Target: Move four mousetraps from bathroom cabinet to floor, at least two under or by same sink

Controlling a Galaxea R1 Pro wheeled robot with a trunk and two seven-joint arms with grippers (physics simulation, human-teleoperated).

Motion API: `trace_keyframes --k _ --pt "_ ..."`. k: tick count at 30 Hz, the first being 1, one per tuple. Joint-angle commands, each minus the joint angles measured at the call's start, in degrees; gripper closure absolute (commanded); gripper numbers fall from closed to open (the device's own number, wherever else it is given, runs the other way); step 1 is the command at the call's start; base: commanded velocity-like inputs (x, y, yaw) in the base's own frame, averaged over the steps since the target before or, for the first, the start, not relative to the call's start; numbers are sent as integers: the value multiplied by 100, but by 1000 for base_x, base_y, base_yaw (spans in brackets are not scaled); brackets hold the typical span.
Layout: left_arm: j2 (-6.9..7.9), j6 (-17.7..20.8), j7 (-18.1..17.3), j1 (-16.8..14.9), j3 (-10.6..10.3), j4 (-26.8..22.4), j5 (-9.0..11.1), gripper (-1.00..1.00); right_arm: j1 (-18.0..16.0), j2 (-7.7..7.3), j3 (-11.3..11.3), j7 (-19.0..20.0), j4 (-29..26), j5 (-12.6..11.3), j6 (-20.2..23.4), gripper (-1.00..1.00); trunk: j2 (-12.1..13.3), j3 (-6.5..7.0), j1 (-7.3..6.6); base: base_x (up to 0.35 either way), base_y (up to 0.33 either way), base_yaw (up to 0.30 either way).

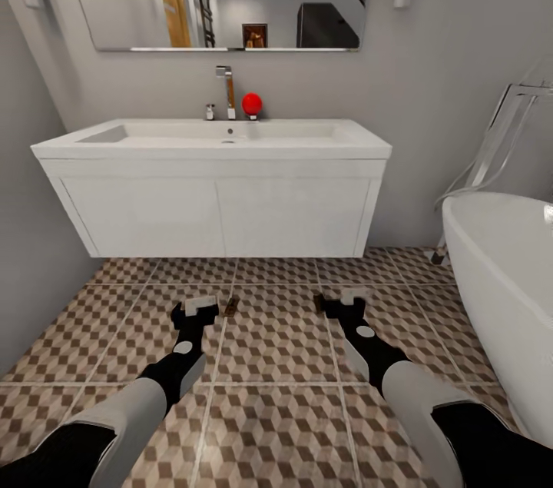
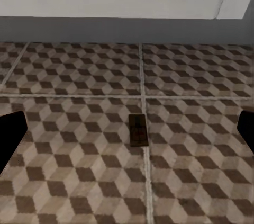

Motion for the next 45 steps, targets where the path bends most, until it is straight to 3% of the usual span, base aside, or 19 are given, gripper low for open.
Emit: trace_keyframes --k 1,9,21,34,45 --pt "0 -15 45 -4 -49 15 45 -100 -4 -1 48 -36 6 -33 -15 -100 0 18 -3 0 0 0" --pt "-59 -9 88 -4 -48 307 45 -100 -4 -5 44 -34 16 -51 -10 -100 11 195 -24 0 0 0" --pt "-29 -16 90 -4 -48 603 51 -100 -4 -2 48 -23 161 -74 23 -100 27 461 -55 0 0 0" --pt "-26 -22 71 -4 -48 836 43 -100 -4 53 50 -20 1057 -77 269 -100 44 749 -88 0 0 0" --pt "-57 -45 81 0 -48 1089 40 -100 -17 12 47 -17 1309 -81 282 -100 44 749 -88 0 0 0"
